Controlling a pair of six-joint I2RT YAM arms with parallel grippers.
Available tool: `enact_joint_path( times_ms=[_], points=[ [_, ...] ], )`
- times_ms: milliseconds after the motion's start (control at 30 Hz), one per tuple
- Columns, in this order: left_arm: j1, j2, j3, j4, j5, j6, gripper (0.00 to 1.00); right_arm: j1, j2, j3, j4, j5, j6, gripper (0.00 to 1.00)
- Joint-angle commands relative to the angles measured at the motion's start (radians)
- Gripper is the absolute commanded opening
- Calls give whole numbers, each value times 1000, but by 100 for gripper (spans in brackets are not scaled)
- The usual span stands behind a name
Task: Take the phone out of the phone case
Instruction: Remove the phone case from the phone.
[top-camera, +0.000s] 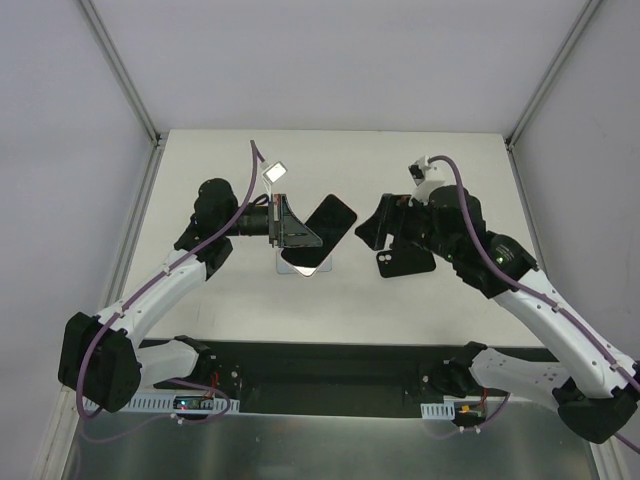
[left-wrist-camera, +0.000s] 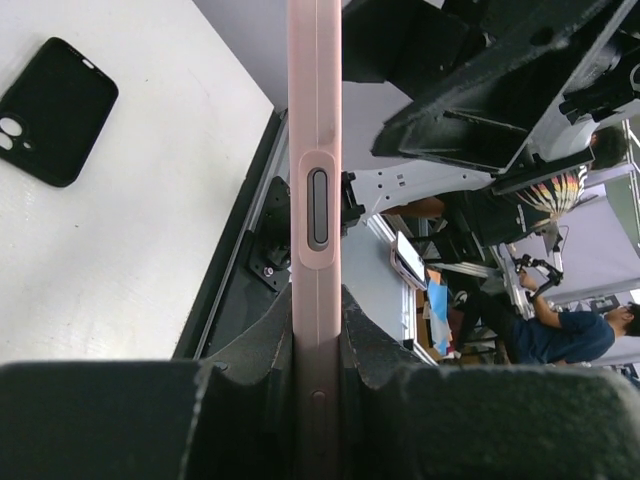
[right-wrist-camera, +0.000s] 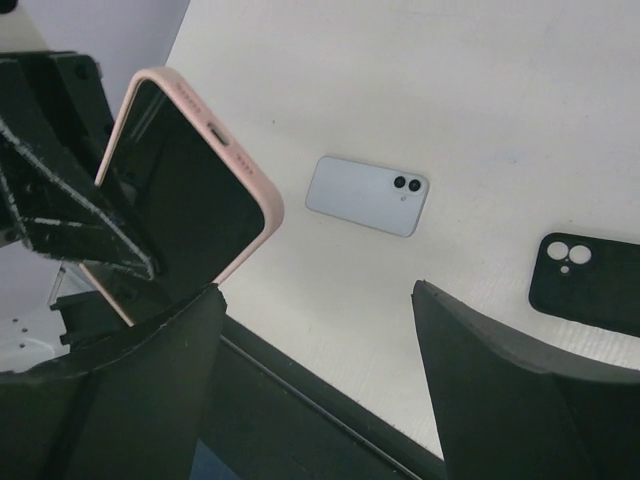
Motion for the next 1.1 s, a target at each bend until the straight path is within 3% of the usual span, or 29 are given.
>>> enact_joint_path(
  times_ms=[0, 233, 1067],
  points=[
    [6, -32, 6, 142, 51, -33, 0, 5, 33, 79, 2, 119, -14, 79],
    [4, -38, 0, 160, 59, -45, 0, 6, 51, 113, -25, 196, -9, 79],
    [4, -42, -6, 186, 76, -59, 0, 13, 42, 122, -9, 150, -14, 79]
  ],
)
